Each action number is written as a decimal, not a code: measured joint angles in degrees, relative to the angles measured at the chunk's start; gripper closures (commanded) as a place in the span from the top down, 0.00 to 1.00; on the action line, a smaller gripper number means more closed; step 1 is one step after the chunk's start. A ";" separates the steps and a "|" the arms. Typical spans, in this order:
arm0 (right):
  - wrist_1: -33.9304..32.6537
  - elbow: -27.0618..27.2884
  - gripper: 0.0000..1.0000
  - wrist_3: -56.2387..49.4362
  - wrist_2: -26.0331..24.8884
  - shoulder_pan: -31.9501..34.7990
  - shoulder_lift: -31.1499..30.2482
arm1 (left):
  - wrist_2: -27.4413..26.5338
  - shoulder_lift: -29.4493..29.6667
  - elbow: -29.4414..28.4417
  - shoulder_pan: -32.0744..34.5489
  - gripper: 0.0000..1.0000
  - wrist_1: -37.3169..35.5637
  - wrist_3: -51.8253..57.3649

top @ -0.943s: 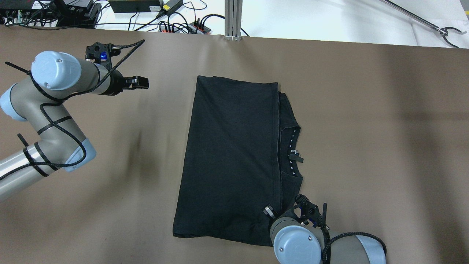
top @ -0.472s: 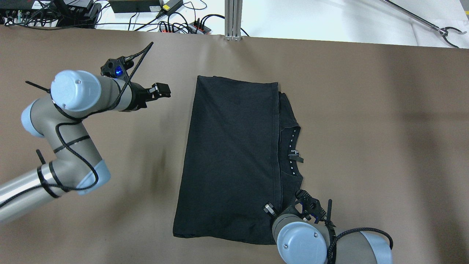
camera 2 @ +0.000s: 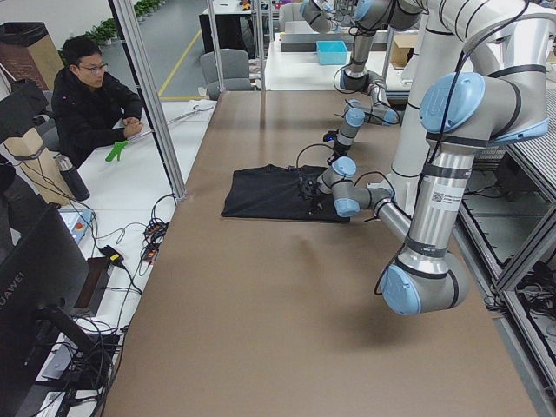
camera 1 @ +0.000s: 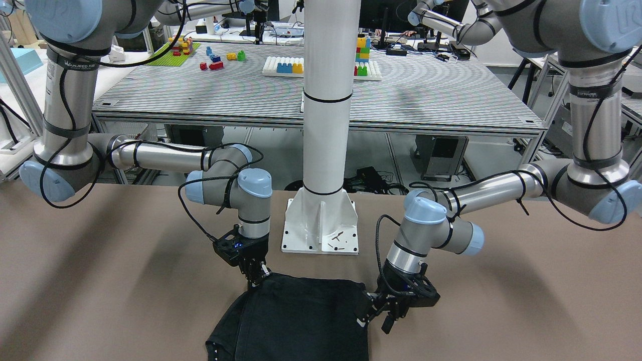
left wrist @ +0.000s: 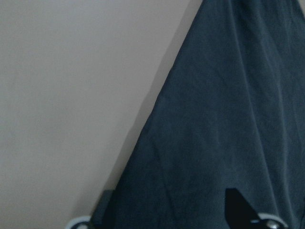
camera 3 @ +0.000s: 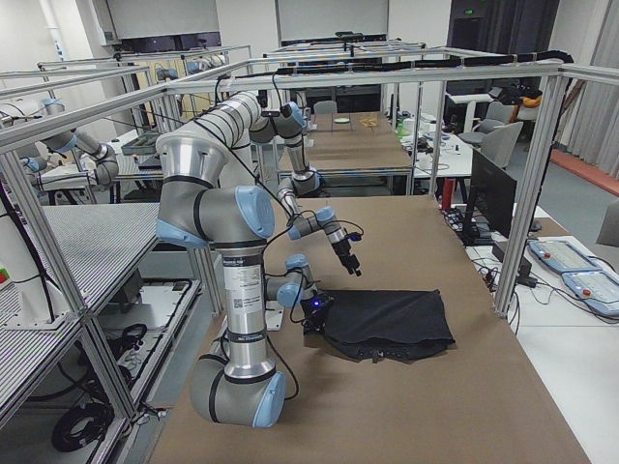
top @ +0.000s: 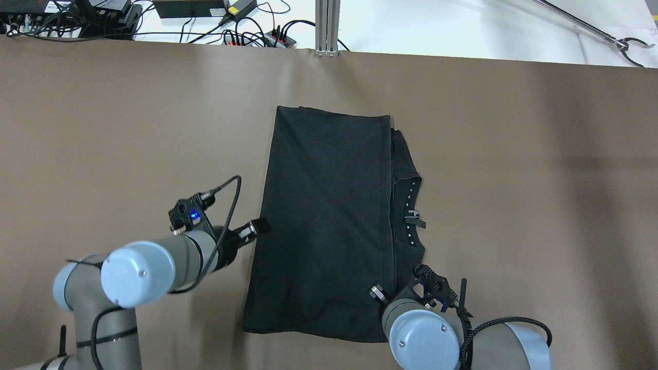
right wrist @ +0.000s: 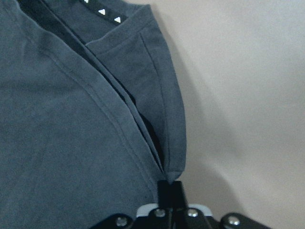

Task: Fold clothes

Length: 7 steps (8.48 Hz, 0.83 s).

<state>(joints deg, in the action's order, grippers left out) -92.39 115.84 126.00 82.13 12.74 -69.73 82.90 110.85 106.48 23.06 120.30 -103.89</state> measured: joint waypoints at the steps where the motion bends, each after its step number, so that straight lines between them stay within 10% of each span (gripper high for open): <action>1: 0.01 0.00 0.00 -0.03 -0.06 0.01 0.02 | -2.95 -0.51 1.18 -4.24 0.69 -1.40 -2.42; 7: 0.01 -0.14 0.00 -0.05 -0.17 0.06 0.03 | -7.61 -4.19 1.57 -12.95 0.59 -2.83 -6.72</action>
<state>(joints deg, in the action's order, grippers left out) -92.37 115.70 125.95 81.96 12.80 -69.69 75.29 106.66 108.05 10.11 117.47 -110.61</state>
